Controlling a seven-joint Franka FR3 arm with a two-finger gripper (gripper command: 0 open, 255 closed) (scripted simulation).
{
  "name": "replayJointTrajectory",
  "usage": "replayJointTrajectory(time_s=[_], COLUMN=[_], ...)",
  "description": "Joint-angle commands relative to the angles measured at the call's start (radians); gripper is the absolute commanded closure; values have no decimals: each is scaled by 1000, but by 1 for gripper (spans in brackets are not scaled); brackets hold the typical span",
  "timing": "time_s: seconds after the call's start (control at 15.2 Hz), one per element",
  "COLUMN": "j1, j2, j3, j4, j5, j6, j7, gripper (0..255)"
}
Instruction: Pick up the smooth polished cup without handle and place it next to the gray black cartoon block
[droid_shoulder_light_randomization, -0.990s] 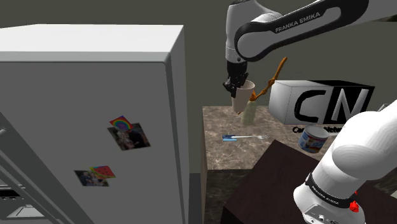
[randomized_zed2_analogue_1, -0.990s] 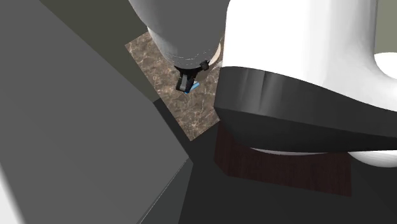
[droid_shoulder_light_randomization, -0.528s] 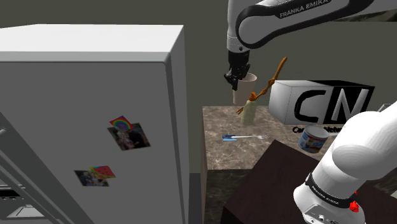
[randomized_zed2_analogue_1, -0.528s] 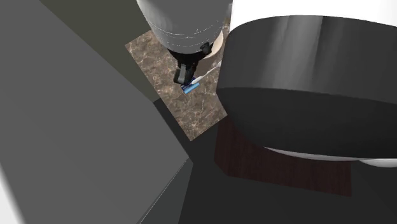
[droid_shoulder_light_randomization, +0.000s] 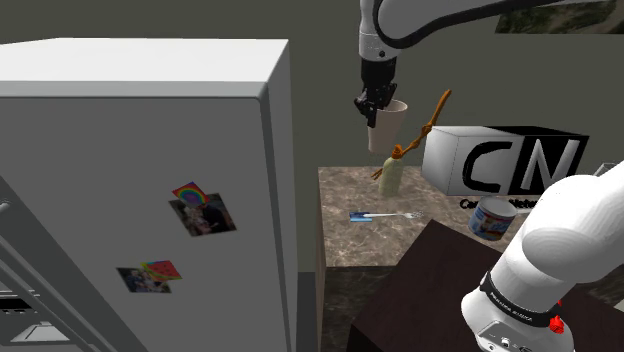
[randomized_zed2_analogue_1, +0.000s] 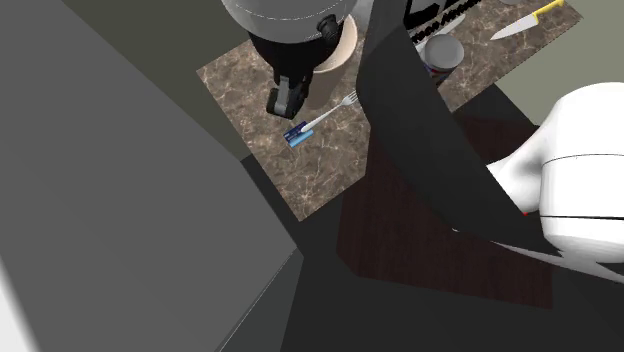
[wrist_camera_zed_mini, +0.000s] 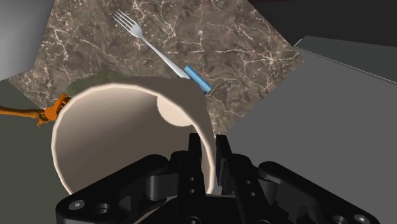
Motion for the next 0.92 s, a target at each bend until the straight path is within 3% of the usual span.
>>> replayJointTrajectory(time_s=[0.0, 0.2, 0.86], j1=[0, -1, -90], j2=[3, 4, 68], j3=[0, 0, -178], j4=[30, 63, 106], j5=[1, 1, -61], j6=[-27, -58, 5], j7=[-4, -9, -243], gripper=[255, 255, 255])
